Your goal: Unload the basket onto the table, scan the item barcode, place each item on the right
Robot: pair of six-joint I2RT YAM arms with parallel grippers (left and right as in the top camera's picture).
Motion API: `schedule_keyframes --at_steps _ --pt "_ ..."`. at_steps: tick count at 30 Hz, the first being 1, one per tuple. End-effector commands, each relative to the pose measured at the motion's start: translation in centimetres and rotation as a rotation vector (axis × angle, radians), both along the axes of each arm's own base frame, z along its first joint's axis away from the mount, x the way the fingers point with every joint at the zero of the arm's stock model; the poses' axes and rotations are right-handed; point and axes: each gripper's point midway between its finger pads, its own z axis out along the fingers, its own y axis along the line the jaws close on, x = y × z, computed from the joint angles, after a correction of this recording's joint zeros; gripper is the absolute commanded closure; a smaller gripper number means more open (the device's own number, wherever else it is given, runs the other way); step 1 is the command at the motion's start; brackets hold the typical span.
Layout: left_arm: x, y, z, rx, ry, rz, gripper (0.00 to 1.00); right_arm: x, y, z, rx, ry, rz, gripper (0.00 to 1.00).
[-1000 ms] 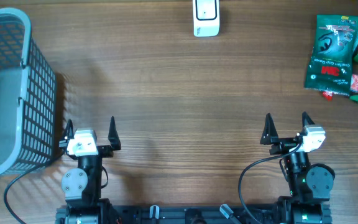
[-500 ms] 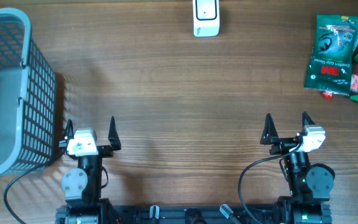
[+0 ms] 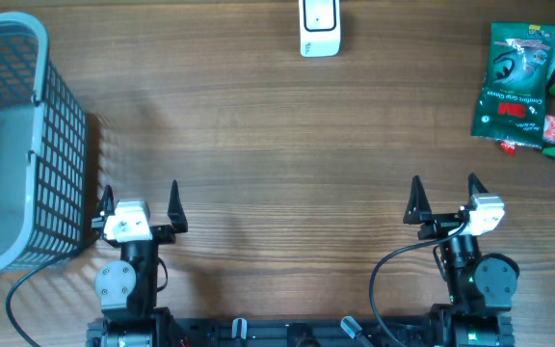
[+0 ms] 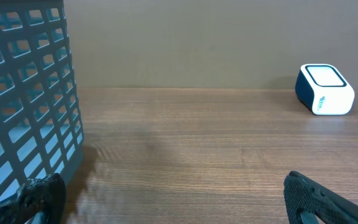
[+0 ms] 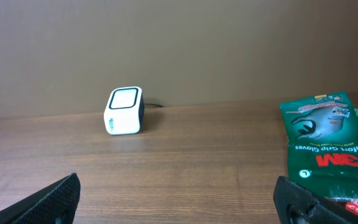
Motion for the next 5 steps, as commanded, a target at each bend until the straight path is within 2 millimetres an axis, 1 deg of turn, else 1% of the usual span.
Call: schedule_keyframes --at_steps 1,5 --pt "0.02 -0.32 -0.2 0.019 0.0 -0.018 0.0 -0.03 0.11 0.15 0.002 -0.007 0.005 0.0" --pt "0.02 -0.32 -0.2 0.019 0.0 -0.018 0.0 -0.03 0.11 0.15 0.002 -0.007 0.005 0.0"
